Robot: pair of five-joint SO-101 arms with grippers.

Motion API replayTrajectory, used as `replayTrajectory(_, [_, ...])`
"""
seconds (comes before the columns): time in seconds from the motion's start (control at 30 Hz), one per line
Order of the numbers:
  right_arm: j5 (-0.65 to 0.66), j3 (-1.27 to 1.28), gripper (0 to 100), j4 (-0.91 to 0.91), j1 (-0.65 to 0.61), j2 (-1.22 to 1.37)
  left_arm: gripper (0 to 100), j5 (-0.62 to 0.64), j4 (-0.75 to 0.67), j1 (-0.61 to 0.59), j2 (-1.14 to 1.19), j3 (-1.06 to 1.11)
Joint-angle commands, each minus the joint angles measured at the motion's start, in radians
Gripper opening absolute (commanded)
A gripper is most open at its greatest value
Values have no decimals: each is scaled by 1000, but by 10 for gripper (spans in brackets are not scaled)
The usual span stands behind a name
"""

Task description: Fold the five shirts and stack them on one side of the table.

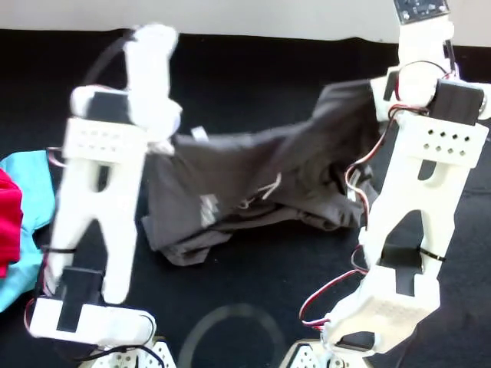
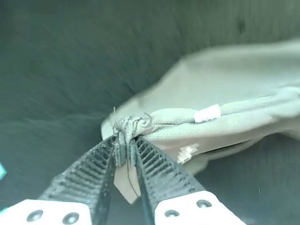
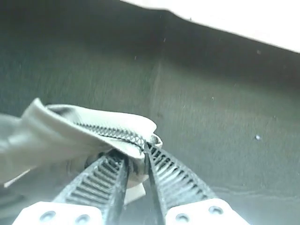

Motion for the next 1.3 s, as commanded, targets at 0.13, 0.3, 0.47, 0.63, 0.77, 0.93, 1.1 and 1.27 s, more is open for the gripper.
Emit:
replayTrajectory(0.13, [-57,-229,5,-31,-16,-10,8,-77,150,-68,-50,-461])
replayTrajectory(0.3, [-58,-441,5,16,-12,-10,8,-77,180,-105,-61,-630])
replayTrajectory(0.47, [-55,-608,5,15,16,-10,8,-77,235,-124,-62,-822])
replayTrajectory(0.63, [-55,-771,5,16,59,-12,8,-77,255,-124,-97,-886])
replayTrajectory(0.77, [-55,-880,5,-1,81,-13,8,-77,255,-120,-199,-797])
replayTrajectory(0.93, [-55,-877,5,-42,82,-101,8,-78,255,-122,-331,-687])
replayTrajectory(1.1, [-55,-779,5,-65,79,-268,8,-78,253,-124,-418,-671])
replayTrajectory(1.27, [-55,-631,5,-131,79,-426,8,-78,253,-124,-496,-668])
